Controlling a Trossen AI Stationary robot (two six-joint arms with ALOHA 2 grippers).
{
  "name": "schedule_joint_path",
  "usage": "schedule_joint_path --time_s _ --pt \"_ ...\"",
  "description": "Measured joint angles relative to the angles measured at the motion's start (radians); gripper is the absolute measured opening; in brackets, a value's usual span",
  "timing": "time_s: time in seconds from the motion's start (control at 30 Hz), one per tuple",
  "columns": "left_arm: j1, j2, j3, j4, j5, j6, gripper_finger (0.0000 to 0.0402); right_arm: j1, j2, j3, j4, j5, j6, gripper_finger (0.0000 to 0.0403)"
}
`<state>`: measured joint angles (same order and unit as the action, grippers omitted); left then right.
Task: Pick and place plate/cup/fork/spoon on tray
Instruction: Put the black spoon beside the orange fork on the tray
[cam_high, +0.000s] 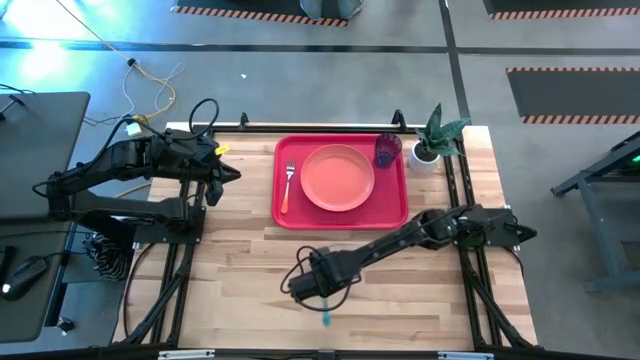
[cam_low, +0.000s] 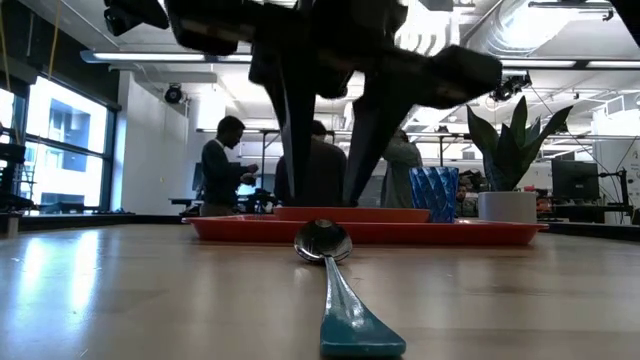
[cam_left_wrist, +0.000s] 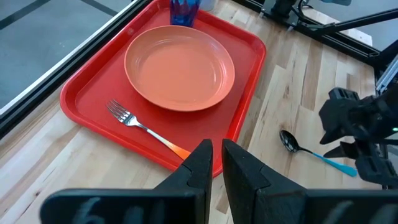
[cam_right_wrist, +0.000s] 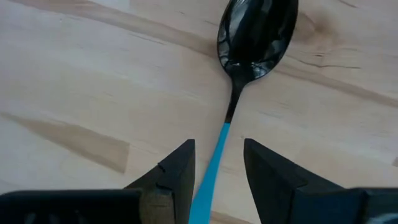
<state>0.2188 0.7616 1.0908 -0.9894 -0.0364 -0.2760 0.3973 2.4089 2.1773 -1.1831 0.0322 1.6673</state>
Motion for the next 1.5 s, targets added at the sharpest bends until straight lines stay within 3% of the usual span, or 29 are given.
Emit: schedule_joint_path --time_s 0.5,0.97,1.3,1.5 --pt "0.0 0.0 0.0 0.0 0.0 0.017 0.0025 -0.017 0.073 0.0 0.014 -0.019 -0.008 0.0118" --pt "0.0 0.0 0.0 0.0 0.0 0.018 0.0025 -0.024 0.087 0.002 0.014 -0.042 -0.016 0.0006" --pt "0.0 0.0 0.001 -0.001 0.0 0.018 0.0025 -0.041 0.088 0.015 0.01 -0.072 -0.058 0.0004" --pt "0.0 0.0 0.001 -0.001 0.0 0.043 0.0025 -0.057 0.092 0.089 0.022 -0.006 -0.08 0.0002"
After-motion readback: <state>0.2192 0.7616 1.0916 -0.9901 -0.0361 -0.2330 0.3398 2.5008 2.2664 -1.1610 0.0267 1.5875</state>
